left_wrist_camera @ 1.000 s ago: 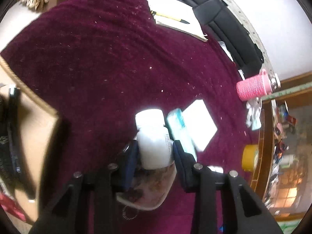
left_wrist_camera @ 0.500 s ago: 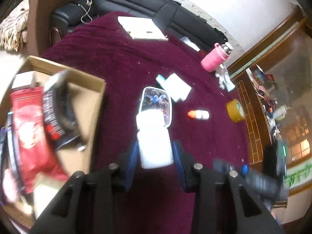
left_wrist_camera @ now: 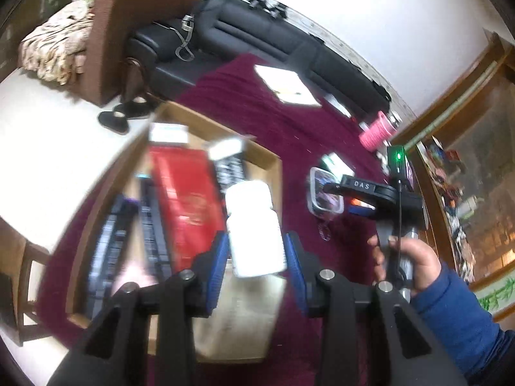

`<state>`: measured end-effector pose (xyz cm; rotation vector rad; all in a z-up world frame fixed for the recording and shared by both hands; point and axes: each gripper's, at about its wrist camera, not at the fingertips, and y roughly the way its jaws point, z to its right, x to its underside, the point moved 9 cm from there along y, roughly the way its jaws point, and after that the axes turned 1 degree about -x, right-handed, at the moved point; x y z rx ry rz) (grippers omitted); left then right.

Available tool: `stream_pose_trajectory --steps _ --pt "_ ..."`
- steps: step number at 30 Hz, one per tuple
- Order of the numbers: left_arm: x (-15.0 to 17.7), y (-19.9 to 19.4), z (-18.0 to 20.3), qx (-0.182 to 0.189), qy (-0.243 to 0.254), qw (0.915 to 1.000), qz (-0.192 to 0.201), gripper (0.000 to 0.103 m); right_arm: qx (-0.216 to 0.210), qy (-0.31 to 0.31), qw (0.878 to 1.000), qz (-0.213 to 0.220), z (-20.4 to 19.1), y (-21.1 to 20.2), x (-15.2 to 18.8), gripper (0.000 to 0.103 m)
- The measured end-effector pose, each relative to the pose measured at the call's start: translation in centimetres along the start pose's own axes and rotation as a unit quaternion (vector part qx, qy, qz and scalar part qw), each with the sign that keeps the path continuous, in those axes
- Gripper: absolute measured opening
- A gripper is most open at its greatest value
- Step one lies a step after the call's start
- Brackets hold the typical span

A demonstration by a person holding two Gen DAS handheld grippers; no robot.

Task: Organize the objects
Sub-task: 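Carry the white bottle over the tray with the left gripper while the right grasps the clear pink pouch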

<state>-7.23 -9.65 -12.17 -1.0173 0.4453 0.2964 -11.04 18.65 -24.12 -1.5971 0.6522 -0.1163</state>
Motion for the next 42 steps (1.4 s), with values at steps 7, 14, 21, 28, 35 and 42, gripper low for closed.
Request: stream_pose_trajectory --steps 7,14,21,28,35,42 --pt "-0.4 -2.1 -4.6 -0.010 -0.018 0.9997 0.010 0.034 0.066 -0.006 0.998 -0.017 0.0 2.5 -0.3 0.089" --pt "-0.1 -1.9 -6.6 -0.009 -0.022 0.9997 -0.002 0.034 0.019 0.014 1.000 -0.011 0.4 1.9 1.3 0.084" --pt "-0.2 -1.0 -6.8 -0.005 -0.012 0.9999 -0.007 0.033 -0.046 0.013 0.999 0.024 -2.0 -2.7 3.6 0.084" --pt "-0.9 -0.2 -6.4 -0.002 -0.004 1.0000 -0.006 0.033 -0.125 -0.034 0.991 0.040 -8.4 -7.1 5.1 0.084" --pt "-1.1 0.1 -6.3 -0.004 0.000 0.9999 -0.013 0.033 -0.163 -0.109 0.981 0.014 -16.7 -7.4 7.2 0.084" --pt "-0.3 0.9 -6.0 -0.008 0.008 0.9993 -0.036 0.033 -0.176 -0.135 0.975 -0.007 -21.9 -5.4 7.3 0.084"
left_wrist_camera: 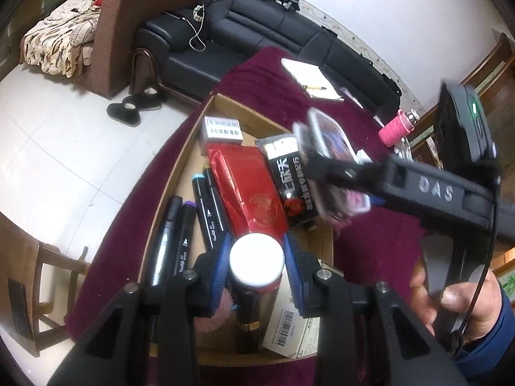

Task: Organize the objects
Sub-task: 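Carry the white bottle over the tray with the left gripper while the right grasps the clear pink pouch, then lower the clear pink pouch into the tray with the right gripper while the left holds the white bottle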

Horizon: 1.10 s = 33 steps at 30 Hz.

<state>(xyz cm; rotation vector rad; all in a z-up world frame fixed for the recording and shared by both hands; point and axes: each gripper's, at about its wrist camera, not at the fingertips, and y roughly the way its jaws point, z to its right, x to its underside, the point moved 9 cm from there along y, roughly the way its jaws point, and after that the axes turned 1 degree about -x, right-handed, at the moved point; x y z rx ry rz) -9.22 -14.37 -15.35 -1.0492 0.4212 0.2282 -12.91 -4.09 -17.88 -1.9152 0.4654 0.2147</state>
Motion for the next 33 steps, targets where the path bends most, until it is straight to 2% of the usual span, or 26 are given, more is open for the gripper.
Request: stream_pose_trajectory --steps 6,15,33 --pt "-0.4 1.5 0.3 -0.011 0.012 0.9999 -0.004 0.033 0.004 -0.007 1.000 -0.012 -0.7 2.4 -1.2 0.084" --pt "-1.1 3.0 0.4 -0.055 0.055 0.9967 0.023 0.033 0.011 -0.022 0.999 -0.023 -0.1 4.3 -1.9 0.084" --pt "-1.6 4.3 0.5 -0.091 0.089 0.9912 0.037 0.033 0.015 -0.053 0.998 -0.028 -0.6 5.5 -2.1 0.085"
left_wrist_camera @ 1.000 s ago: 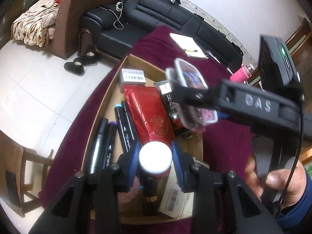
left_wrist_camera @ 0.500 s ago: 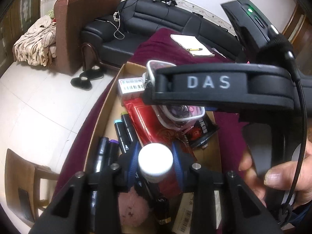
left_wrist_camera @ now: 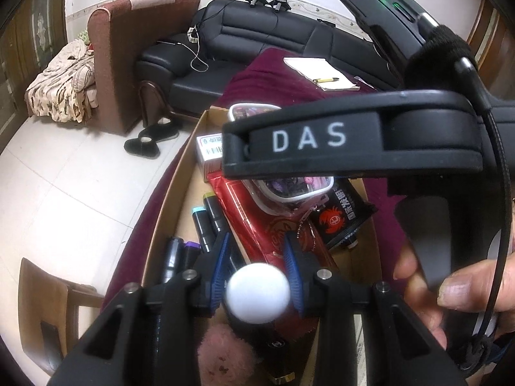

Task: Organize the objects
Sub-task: 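Lower the clear pink pouch into the tray with the right gripper while the left holds the white bottle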

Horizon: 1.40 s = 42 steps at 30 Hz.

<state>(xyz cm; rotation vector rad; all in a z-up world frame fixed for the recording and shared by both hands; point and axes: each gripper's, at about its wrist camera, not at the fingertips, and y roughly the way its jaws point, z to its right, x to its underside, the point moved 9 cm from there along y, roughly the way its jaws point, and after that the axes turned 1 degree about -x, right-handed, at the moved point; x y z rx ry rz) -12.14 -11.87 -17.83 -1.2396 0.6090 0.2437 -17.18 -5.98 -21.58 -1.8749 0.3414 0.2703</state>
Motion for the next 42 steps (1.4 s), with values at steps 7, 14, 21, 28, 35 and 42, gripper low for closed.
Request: stream_pose_trajectory --steps 7,14,21,28,35,42 --pt "0.0 0.3 0.3 -0.004 0.008 1.0000 0.000 0.033 -0.001 0.000 1.000 -0.008 0.3 0.4 0.0 0.085" --pt "-0.1 0.5 0.2 -0.006 0.008 0.9999 0.000 0.033 -0.002 0.007 1.000 -0.015 0.6 0.5 0.2 0.086" --pt "-0.1 0.5 0.3 -0.007 0.009 0.9999 0.001 0.033 -0.002 0.006 1.000 -0.025 0.6 0.6 0.5 0.086" --pt "-0.3 0.4 0.2 -0.010 0.010 0.9999 0.001 0.034 -0.004 0.015 0.999 -0.029 0.7 0.5 0.9 0.086" --pt "-0.4 -0.4 -0.2 -0.012 0.003 0.9998 0.012 0.046 -0.013 0.020 1.000 -0.016 0.3 -0.6 1.1 0.086" --pt "-0.5 -1.2 -0.7 -0.011 -0.009 0.9997 0.021 0.052 -0.018 0.033 0.999 -0.001 0.9 -2.0 1.2 0.086"
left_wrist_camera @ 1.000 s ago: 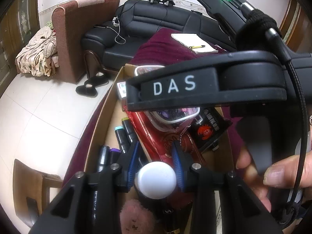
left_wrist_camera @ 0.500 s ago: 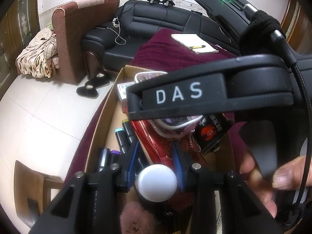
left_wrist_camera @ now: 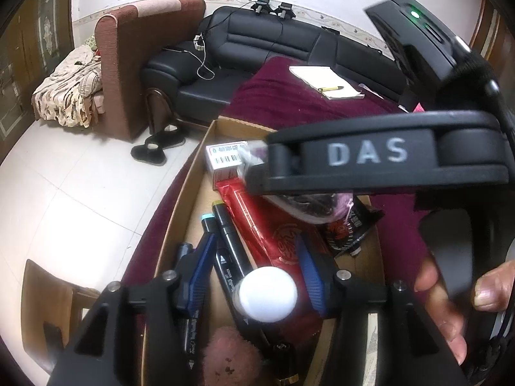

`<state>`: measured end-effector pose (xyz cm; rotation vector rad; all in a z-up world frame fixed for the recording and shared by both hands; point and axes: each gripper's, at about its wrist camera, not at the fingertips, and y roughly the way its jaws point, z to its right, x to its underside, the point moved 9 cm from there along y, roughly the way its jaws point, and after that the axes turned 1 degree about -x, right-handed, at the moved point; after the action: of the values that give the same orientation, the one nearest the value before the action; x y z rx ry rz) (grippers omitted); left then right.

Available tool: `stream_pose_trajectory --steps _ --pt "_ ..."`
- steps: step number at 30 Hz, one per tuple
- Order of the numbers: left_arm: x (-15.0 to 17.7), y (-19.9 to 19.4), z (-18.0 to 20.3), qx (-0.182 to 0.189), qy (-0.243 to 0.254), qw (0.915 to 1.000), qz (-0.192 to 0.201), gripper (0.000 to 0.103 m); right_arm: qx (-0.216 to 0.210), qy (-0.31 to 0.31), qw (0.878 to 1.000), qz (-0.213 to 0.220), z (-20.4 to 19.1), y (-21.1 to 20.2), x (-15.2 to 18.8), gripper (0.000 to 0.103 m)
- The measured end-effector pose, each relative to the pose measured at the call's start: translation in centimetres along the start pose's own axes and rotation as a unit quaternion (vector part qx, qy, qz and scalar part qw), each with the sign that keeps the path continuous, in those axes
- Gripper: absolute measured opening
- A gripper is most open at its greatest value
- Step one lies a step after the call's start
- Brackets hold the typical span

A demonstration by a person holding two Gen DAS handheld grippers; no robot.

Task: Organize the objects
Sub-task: 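Lower the clear pink pouch into the tray with the right gripper while the left holds the white bottle, then open the left gripper dropping the white bottle into the tray while the right withdraws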

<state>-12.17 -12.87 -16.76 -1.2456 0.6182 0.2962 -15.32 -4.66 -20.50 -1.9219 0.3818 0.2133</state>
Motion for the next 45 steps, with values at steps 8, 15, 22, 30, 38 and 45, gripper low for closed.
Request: stream_pose_trajectory --steps 8,15,22,30,38,45 --pt "0.2 -0.7 -0.3 -0.004 -0.011 0.9999 0.005 0.053 -0.008 0.017 1.000 0.013 0.6 -1.7 0.4 0.086" --pt "0.2 -1.4 -0.2 -0.007 -0.017 0.9998 0.010 0.054 -0.016 0.041 0.999 0.020 1.8 -3.3 1.2 0.086" --pt "0.0 -2.1 0.8 -0.006 -0.007 0.9998 0.019 0.054 -0.016 0.065 0.997 0.028 3.6 -4.8 2.2 0.086" --pt "-0.2 -2.2 1.9 -0.009 0.003 0.9997 0.023 0.054 -0.010 0.097 0.995 0.033 6.7 -6.0 3.7 0.086" --pt "-0.3 -2.4 3.2 -0.020 0.015 0.9993 0.029 0.054 -0.005 0.127 0.991 0.037 9.7 -7.4 5.6 0.086" --pt "-0.7 -2.6 4.2 -0.039 0.027 0.9981 0.039 0.054 -0.001 0.145 0.989 0.041 11.9 -8.8 7.1 0.086"
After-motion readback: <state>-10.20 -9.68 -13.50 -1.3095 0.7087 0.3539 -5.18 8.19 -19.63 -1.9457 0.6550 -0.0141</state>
